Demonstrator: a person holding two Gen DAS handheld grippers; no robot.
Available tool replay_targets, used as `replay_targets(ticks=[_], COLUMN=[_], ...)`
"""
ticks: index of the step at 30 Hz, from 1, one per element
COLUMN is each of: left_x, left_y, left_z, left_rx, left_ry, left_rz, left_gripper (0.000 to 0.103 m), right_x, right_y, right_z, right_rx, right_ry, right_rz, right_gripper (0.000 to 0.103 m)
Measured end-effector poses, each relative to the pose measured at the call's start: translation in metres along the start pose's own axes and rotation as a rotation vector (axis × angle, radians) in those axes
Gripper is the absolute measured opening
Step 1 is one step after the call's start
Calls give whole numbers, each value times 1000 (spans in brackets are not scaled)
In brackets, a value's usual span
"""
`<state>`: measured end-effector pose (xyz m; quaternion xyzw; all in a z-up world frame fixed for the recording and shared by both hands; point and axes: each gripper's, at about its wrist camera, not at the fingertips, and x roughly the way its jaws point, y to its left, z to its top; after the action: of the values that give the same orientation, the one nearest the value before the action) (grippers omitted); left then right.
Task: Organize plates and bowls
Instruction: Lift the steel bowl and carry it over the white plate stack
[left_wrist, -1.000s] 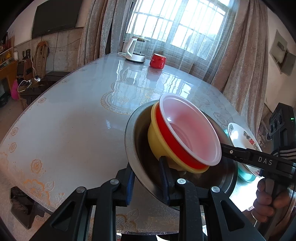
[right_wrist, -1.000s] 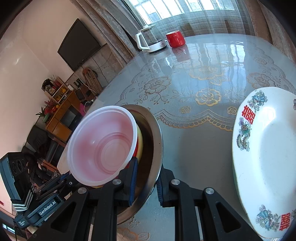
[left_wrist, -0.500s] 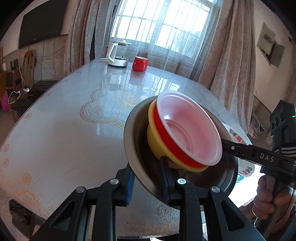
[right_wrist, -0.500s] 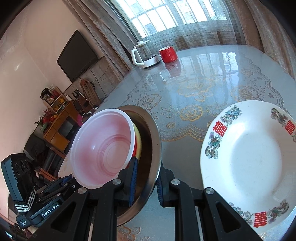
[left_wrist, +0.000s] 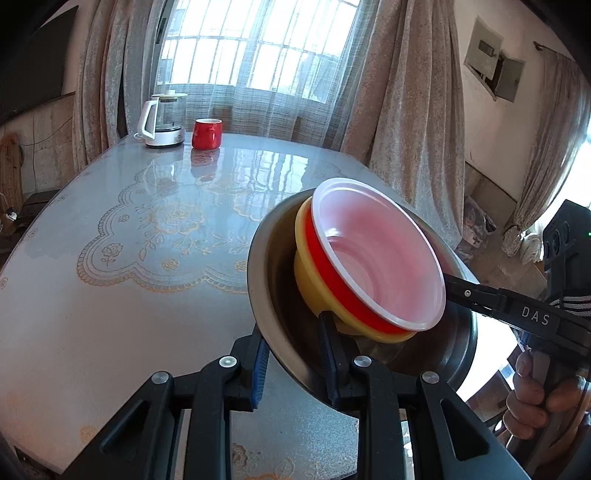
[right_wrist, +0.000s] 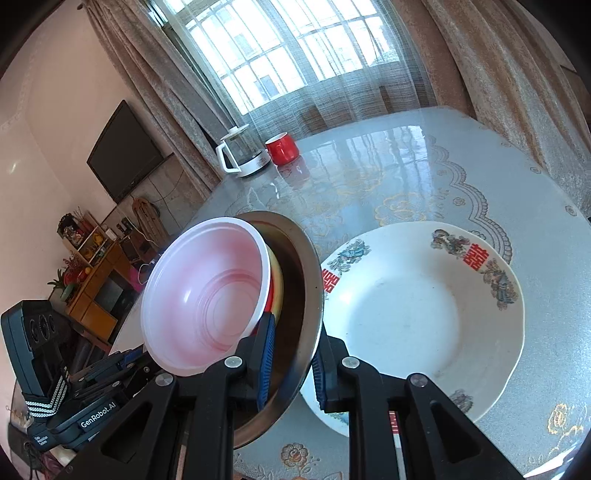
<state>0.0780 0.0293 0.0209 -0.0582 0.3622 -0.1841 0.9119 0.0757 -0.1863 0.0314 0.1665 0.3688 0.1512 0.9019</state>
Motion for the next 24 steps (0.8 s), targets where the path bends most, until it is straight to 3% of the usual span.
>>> replay_targets(ticks=[9, 24], left_x=[38, 83], left_y=[-45, -64], left_z=[16, 19], left_rx=[48, 53], left_ry=[53, 149], left_rz=[-82, -93], left_gripper=[26, 26], right_x=[-26, -12], right_y=[-51, -93], right_z=[5, 8], right_rx=[102, 187], right_ry=[-55, -34], right_rz=[-92, -154], right_gripper=[19, 19])
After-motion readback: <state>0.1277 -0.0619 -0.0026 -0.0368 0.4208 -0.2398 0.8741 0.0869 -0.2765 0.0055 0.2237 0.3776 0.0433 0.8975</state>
